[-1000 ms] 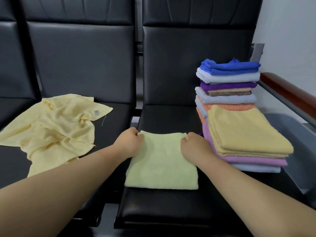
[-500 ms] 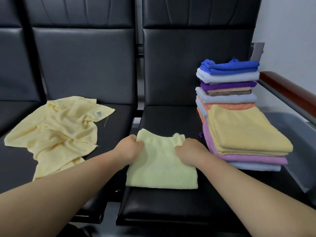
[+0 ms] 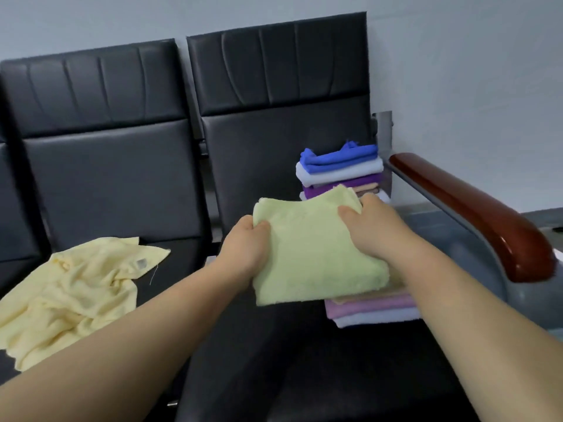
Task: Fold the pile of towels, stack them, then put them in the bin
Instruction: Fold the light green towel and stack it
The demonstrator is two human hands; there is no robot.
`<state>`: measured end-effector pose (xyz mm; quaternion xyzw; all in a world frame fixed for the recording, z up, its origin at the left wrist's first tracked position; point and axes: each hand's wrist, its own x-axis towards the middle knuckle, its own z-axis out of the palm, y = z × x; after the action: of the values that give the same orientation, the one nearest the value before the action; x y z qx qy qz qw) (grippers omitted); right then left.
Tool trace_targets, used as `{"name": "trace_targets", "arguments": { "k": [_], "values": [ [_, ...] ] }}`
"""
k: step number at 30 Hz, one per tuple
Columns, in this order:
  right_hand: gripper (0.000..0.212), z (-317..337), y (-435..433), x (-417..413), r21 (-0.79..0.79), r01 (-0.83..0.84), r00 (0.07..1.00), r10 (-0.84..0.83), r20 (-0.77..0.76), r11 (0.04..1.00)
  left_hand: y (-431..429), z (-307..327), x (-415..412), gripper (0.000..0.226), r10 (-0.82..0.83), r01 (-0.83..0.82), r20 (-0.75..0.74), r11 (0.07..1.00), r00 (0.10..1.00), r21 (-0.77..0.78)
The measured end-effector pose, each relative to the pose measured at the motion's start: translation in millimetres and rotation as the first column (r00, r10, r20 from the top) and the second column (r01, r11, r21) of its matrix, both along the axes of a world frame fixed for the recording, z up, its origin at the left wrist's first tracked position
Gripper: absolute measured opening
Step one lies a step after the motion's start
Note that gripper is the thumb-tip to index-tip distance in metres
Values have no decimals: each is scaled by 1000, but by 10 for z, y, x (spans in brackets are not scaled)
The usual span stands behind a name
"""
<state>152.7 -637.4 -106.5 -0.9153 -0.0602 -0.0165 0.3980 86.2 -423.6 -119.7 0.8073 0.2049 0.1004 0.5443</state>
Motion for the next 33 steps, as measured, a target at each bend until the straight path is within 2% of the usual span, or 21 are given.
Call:
{"name": "trace_targets", "arguments": {
  "k": [3,6,8,11,13,16,20,23,28,31,33],
  "values": [
    [48,21,-419,256,-37,59,998,-59,-3,998,-407,-11,352,21,-34,31,-25,996,999,-82],
    [40,-108,-720,486,-74,104,994,-104,-8,992,-730,-116,672,25,-24,20,-51,996,998,-85],
    [39,-265,-819,597,-113,109,994,-111,-14,988,-844,-234,818,26,-13,12,-76,1000,997,-20],
    [34,-439,-851,670,-145,91,995,-96,-29,985,-852,-424,879,24,-3,32,-148,980,989,197],
    [33,-446,-851,671,-174,83,996,-86,-10,981,-819,-500,875,26,6,28,-142,971,990,238],
    [40,-370,-837,608,-296,92,992,-60,115,951,-772,-484,849,29,6,23,-114,967,993,254],
    [44,-244,-618,355,-437,42,969,70,238,899,-615,-430,716,31,0,15,-62,967,998,253],
    [40,-215,-310,138,-469,-30,955,164,246,882,-386,-382,517,27,-4,21,-74,970,997,243],
    [34,-354,456,-256,-510,-242,899,389,202,825,295,-333,32,19,-5,74,-163,906,987,417],
    [35,-507,1090,-469,-543,-400,829,545,130,738,965,-332,-324,17,70,77,-257,851,964,520],
    [35,-596,1470,-585,-510,-511,784,618,52,692,1411,-363,-553,16,126,100,-328,799,936,593]
  ]
}}
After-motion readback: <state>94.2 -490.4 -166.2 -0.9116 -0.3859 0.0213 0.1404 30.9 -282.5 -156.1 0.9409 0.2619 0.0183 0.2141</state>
